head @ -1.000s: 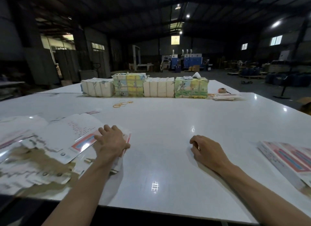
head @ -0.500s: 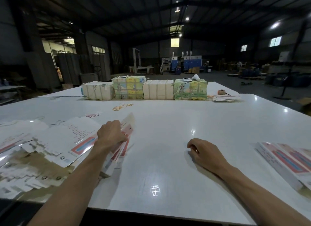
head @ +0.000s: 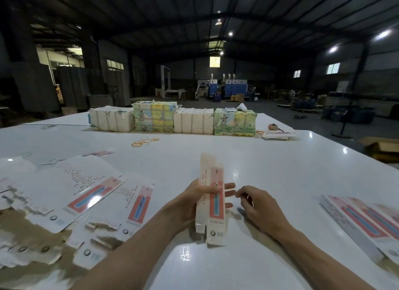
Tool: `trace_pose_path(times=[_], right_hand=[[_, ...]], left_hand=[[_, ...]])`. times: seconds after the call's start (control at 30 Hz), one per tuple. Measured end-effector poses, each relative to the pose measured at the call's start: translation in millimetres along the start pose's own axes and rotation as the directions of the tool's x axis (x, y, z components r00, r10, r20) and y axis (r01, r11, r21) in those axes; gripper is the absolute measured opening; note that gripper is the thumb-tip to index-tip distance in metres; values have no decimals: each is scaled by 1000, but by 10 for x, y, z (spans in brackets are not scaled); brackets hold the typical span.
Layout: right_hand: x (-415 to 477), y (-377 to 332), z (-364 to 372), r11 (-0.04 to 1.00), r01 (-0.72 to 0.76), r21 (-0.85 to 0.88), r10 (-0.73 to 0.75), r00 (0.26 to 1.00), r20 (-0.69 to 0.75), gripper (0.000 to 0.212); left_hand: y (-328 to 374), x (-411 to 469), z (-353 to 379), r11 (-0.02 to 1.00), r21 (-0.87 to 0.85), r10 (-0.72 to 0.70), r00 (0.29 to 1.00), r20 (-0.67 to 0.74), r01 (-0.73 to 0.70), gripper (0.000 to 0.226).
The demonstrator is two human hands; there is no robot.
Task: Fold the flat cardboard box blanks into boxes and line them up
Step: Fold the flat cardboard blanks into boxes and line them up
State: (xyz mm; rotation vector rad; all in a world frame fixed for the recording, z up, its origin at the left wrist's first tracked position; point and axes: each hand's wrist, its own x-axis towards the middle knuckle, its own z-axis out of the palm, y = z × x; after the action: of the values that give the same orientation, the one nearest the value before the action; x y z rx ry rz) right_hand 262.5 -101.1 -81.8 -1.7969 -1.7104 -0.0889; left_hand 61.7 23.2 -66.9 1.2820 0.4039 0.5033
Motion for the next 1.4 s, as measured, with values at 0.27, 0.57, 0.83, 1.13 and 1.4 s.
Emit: trace_pose_path(times=[0.27, 0.57, 0.83, 1.13, 1.4], right_hand=[[58, -276, -165, 990, 116, 76, -97, 970, -222, 23], [508, -548, -129, 974, 219, -49, -222, 974, -54, 41], [412, -562, 3, 987, 163, -7, -163, 977, -137, 47], [489, -554, -167, 857, 58, 513, 64, 974, -217, 11], [499, -558, -396, 652, -141, 745, 167, 985, 41, 21]], left_hand=[[-135, 108, -50, 998, -66, 12, 1000, -10, -12, 53], [-50, 18, 89, 990, -85, 125, 985, 120, -115, 48], [25, -55, 185, 972, -93, 227, 960, 164, -214, 50], [-25, -22, 159, 991, -129, 58, 993, 99, -45, 86], [67, -58, 270, 994, -101, -16, 973, 231, 40, 84]])
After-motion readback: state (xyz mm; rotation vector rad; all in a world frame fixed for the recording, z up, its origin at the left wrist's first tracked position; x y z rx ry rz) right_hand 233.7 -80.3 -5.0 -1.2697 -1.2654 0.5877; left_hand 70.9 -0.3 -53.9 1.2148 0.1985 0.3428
